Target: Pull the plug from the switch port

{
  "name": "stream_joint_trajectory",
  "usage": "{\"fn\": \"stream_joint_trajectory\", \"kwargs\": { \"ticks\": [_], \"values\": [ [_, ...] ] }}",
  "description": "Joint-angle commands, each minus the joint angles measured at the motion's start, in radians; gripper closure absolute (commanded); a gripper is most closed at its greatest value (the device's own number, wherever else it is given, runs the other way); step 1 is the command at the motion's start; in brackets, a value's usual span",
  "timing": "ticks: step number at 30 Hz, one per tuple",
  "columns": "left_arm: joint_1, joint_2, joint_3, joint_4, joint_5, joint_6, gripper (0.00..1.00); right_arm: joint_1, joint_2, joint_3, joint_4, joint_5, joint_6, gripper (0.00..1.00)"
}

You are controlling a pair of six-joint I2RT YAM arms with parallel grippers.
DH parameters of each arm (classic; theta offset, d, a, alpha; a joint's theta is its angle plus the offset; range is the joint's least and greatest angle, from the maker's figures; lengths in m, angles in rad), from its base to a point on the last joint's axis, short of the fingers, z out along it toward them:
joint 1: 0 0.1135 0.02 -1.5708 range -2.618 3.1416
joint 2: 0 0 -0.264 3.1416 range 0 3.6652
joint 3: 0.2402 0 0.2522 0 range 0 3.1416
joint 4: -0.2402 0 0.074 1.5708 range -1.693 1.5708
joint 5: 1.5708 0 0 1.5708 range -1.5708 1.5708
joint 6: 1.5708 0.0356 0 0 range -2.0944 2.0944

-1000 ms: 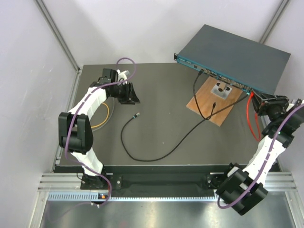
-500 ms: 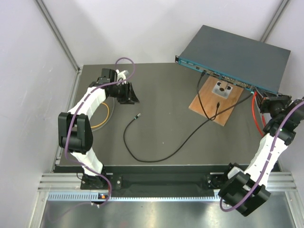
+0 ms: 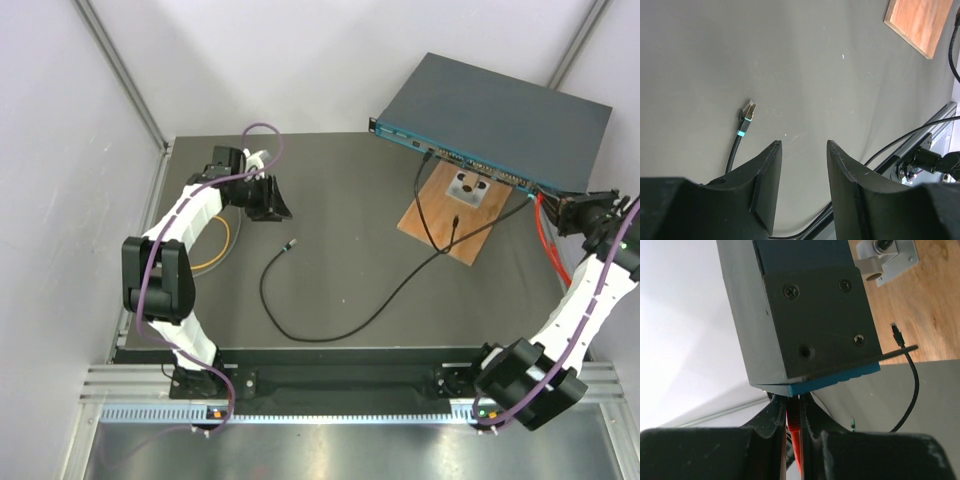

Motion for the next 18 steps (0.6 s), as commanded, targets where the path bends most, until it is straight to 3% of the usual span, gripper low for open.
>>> {"fn": "stream_joint_trajectory", "kwargs": {
  "ticks": [1, 4, 5, 7, 13, 16, 18],
  "values": [
    [0.008, -0.058, -0.021, 0.012, 0.015, 0.025, 0.54, 0.009, 0.093, 0.028, -0.201, -0.022, -0.133, 1.0],
    [0.011, -0.057, -0.021, 0.02, 0.012, 0.026, 0.54, 0.009, 0.088, -0.037, -0.17, -0.052, -0.243, 1.0],
    [0.012, -0.061, -0.021, 0.019, 0.012, 0.026, 0.54, 0.012, 0.086, -0.083, -0.115, -0.15, -0.248, 1.0],
    [0.014, -0.063, -0.026, 0.02, 0.012, 0.025, 0.54, 0.029, 0.057, -0.131, -0.045, -0.135, -0.286, 1.0],
    [0.015, -0.072, -0.038, 0.032, 0.013, 0.023, 0.54, 0.04, 0.002, -0.303, 0.211, -0.207, -0.186, 1.0],
    [0.018, -0.072, -0.038, 0.032, 0.013, 0.023, 0.54, 0.033, 0.005, -0.329, 0.186, -0.196, -0.222, 1.0],
    [0.021, -0.075, -0.039, 0.034, 0.018, 0.021, 0.54, 0.023, -0.01, -0.378, 0.231, -0.214, -0.149, 1.0]
  ]
}}
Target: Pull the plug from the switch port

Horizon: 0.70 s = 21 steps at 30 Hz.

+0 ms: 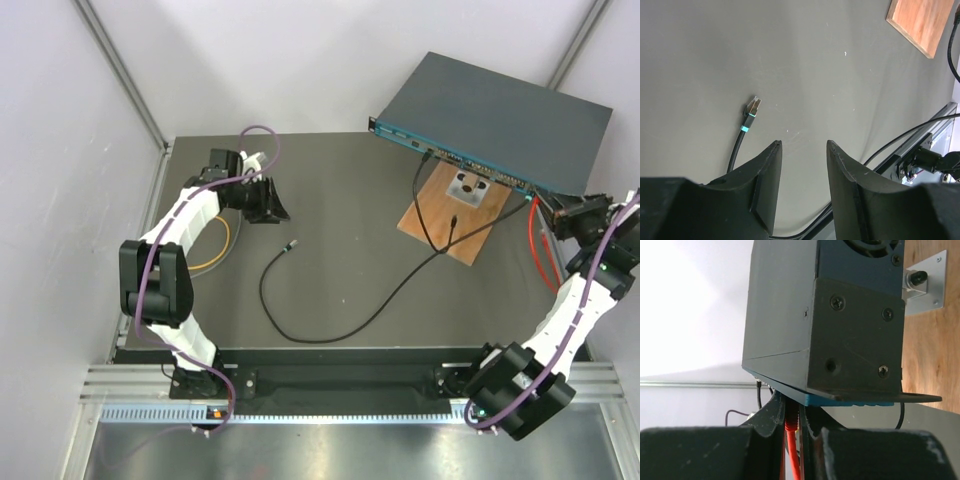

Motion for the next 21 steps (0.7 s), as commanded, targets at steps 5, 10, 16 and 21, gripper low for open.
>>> {"fn": "stream_joint_trajectory", "kwargs": {
  "ticks": [5, 10, 16, 21],
  "values": [
    [0.017, -0.048, -0.006, 0.027, 0.025, 0.017, 0.54, 0.017, -0.046, -0.221, -0.053, -0.006, 0.276, 1.0],
    [0.017, -0.038, -0.003, 0.032, 0.033, 0.014, 0.54, -0.023, -0.043, -0.09, -0.207, 0.011, 0.331, 1.0],
    [0.018, -0.037, -0.003, 0.03, 0.033, 0.014, 0.54, -0.035, 0.011, 0.075, -0.367, 0.005, 0.348, 1.0],
    [0.02, -0.026, 0.002, 0.036, 0.042, 0.007, 0.55, -0.037, 0.048, 0.142, -0.495, -0.006, 0.251, 1.0]
  ]
}}
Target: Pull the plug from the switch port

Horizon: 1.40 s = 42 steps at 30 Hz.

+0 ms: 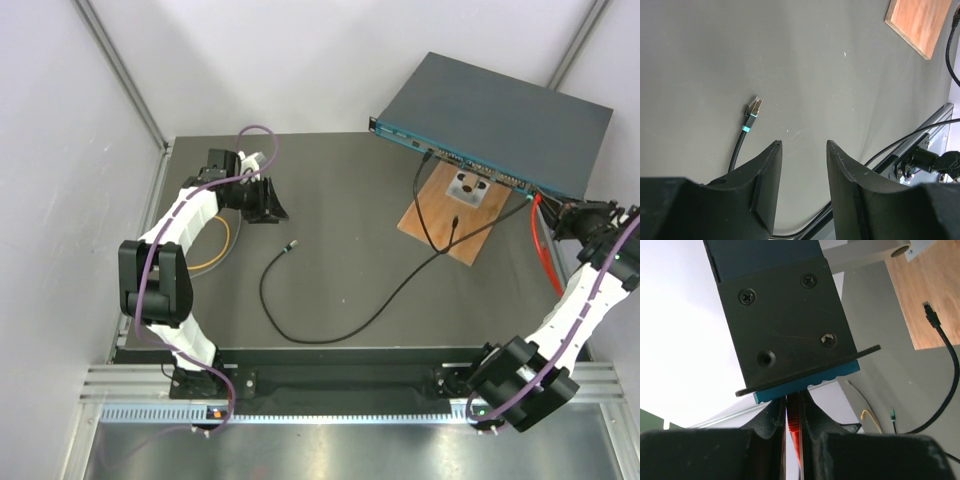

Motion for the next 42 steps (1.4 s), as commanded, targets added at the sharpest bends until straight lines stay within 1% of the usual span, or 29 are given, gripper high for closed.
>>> {"fn": "stream_joint_trajectory", "kwargs": {
  "ticks": [1, 2, 3, 5, 6, 8, 9, 11, 13, 15, 19, 20, 21, 22, 23, 24, 25, 27, 28, 29, 31, 32, 34, 36, 37, 38, 39, 41, 42],
  "values": [
    [0.007, -0.024, 0.006, 0.035, 0.028, 0.008, 0.55, -0.008, 0.042, 0.047, -0.307, -0.023, -0.1, 1.0],
    [0.007, -0.023, 0.005, 0.034, 0.03, 0.006, 0.55, -0.006, 0.046, 0.044, -0.364, -0.014, -0.14, 1.0],
    [0.005, -0.021, 0.008, 0.034, 0.03, 0.006, 0.55, -0.012, 0.06, 0.043, -0.413, -0.01, -0.24, 1.0],
    [0.007, -0.023, 0.008, 0.031, 0.03, 0.008, 0.55, -0.023, 0.086, 0.046, -0.483, 0.016, -0.372, 1.0],
    [0.007, -0.024, 0.008, 0.031, 0.029, 0.008, 0.55, -0.027, 0.115, 0.038, -0.57, 0.023, -0.516, 1.0],
    [0.007, -0.026, 0.008, 0.032, 0.03, 0.008, 0.55, -0.032, 0.129, 0.03, -0.608, 0.061, -0.649, 1.0],
    [0.007, -0.024, 0.006, 0.034, 0.03, 0.008, 0.55, -0.04, 0.122, -0.005, -0.599, 0.066, -0.724, 1.0],
    [0.008, -0.027, 0.006, 0.034, 0.028, 0.008, 0.55, -0.026, 0.099, -0.038, -0.552, 0.098, -0.77, 1.0],
    [0.008, -0.029, 0.003, 0.04, 0.032, 0.006, 0.55, 0.018, 0.056, -0.098, -0.472, 0.106, -0.767, 1.0],
    [0.011, -0.032, 0.001, 0.039, 0.032, 0.008, 0.55, 0.005, 0.014, -0.155, -0.439, 0.092, -0.739, 1.0],
    [0.019, -0.033, 0.003, 0.039, 0.03, 0.008, 0.55, -0.009, 0.003, -0.094, -0.464, 0.041, -0.751, 1.0],
    [0.019, -0.033, 0.0, 0.039, 0.032, 0.006, 0.55, -0.009, 0.003, -0.068, -0.382, -0.029, -0.723, 1.0],
    [0.021, -0.032, 0.0, 0.039, 0.035, 0.006, 0.55, -0.009, 0.008, -0.048, -0.34, -0.055, -0.655, 1.0],
    [0.021, -0.032, 0.001, 0.042, 0.035, 0.005, 0.55, -0.009, 0.009, -0.031, -0.274, -0.081, -0.625, 1.0],
    [0.024, -0.03, 0.005, 0.043, 0.041, 0.002, 0.55, -0.011, 0.028, 0.031, -0.296, -0.066, -0.637, 1.0],
    [0.022, -0.026, 0.008, 0.043, 0.042, 0.002, 0.55, -0.015, 0.037, 0.056, -0.339, -0.053, -0.654, 1.0],
    [0.022, -0.024, 0.011, 0.04, 0.041, 0.002, 0.55, -0.021, 0.045, 0.078, -0.431, -0.037, -0.674, 1.0],
    [0.024, -0.024, 0.015, 0.034, 0.036, 0.005, 0.55, -0.047, 0.033, 0.162, -0.531, 0.004, -0.736, 1.0],
    [0.025, -0.024, 0.017, 0.031, 0.032, 0.006, 0.55, -0.081, 0.022, 0.191, -0.572, 0.021, -0.741, 1.0],
    [0.025, -0.026, 0.014, 0.028, 0.024, 0.003, 0.55, -0.101, 0.01, 0.251, -0.583, 0.076, -0.731, 1.0],
    [0.025, -0.023, 0.011, 0.029, 0.022, -0.002, 0.55, -0.159, -0.007, 0.317, -0.617, 0.113, -0.711, 1.0],
    [0.025, -0.021, 0.014, 0.031, 0.025, -0.011, 0.55, -0.169, 0.0, 0.39, -0.639, 0.122, -0.715, 1.0],
    [0.024, -0.02, 0.027, 0.029, 0.039, -0.021, 0.55, -0.172, 0.034, 0.461, -0.724, 0.112, -0.752, 1.0],
    [0.022, -0.023, 0.043, 0.032, 0.05, -0.041, 0.54, -0.172, 0.051, 0.515, -0.764, 0.008, -0.755, 1.0],
    [0.015, -0.032, 0.044, 0.037, 0.058, -0.051, 0.52, -0.17, 0.054, 0.541, -0.825, -0.021, -0.758, 1.0],
    [0.008, -0.036, 0.041, 0.046, 0.067, -0.07, 0.51, -0.164, 0.059, 0.61, -0.838, -0.054, -0.757, 1.0],
    [-0.002, -0.042, 0.04, 0.06, 0.076, -0.078, 0.5, -0.156, 0.056, 0.639, -0.837, -0.072, -0.74, 1.0],
    [-0.039, -0.062, 0.043, 0.097, 0.101, -0.095, 0.45, -0.094, 0.052, 0.667, -0.769, -0.126, -0.679, 1.0],
    [-0.051, -0.07, 0.055, 0.107, 0.111, -0.1, 0.44, -0.057, 0.043, 0.667, -0.722, -0.129, -0.581, 1.0]
  ]
}}
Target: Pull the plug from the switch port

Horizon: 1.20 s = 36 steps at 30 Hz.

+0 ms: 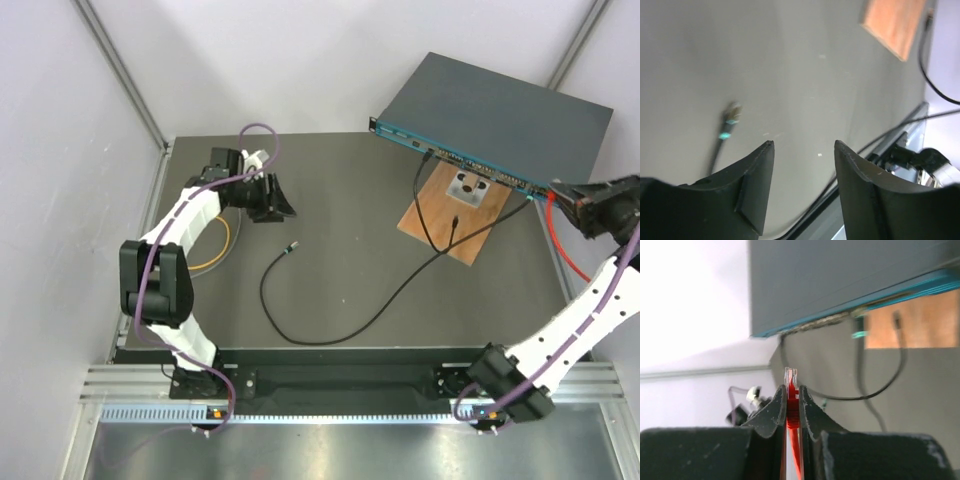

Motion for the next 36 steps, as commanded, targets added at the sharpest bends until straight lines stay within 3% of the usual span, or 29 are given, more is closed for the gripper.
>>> {"fn": "stream_joint_trajectory", "kwargs": {
  "ticks": [1, 4, 6, 10, 11, 13, 15, 19, 25, 32, 36],
  "values": [
    [-0.06, -0.085, 0.062, 0.114, 0.074, -0.048, 0.43, 0.157, -0.012, 0.057, 0.119, -0.08, 0.172, 1.0],
    [-0.084, -0.121, 0.089, 0.206, 0.131, -0.155, 0.39, 0.393, -0.018, 0.046, 0.347, 0.001, 0.382, 1.0],
    [-0.094, -0.173, 0.07, 0.354, 0.148, -0.24, 0.35, 0.551, 0.012, 0.076, 0.38, 0.087, 0.449, 1.0],
    [-0.173, -0.284, -0.013, 0.657, 0.09, -0.511, 0.27, 0.726, 0.068, 0.161, 0.454, 0.242, 0.516, 1.0],
    [-0.196, -0.31, -0.056, 0.774, 0.053, -0.554, 0.23, 0.745, 0.071, 0.194, 0.474, 0.297, 0.533, 1.0],
    [-0.286, -0.37, -0.078, 0.853, -0.076, -0.643, 0.15, 0.753, 0.074, 0.218, 0.476, 0.331, 0.537, 1.0],
    [-0.36, -0.367, 0.006, 0.79, -0.147, -0.656, 0.12, 0.752, 0.062, 0.193, 0.459, 0.369, 0.601, 1.0],
    [-0.631, -0.269, 0.209, 0.651, -0.304, -0.615, 0.12, 0.819, -0.007, 0.048, 0.652, 0.43, 0.724, 1.0],
    [-0.843, -0.157, 0.361, 0.568, -0.5, -0.558, 0.11, 0.888, -0.007, 0.037, 0.709, 0.476, 0.738, 1.0],
    [-0.936, -0.031, 0.491, 0.617, -0.552, -0.595, 0.11, 0.917, -0.052, -0.064, 0.781, 0.449, 0.789, 1.0],
    [-0.948, 0.062, 0.598, 0.567, -0.558, -0.604, 0.17, 0.917, -0.07, -0.074, 0.795, 0.426, 0.793, 1.0]
  ]
}}
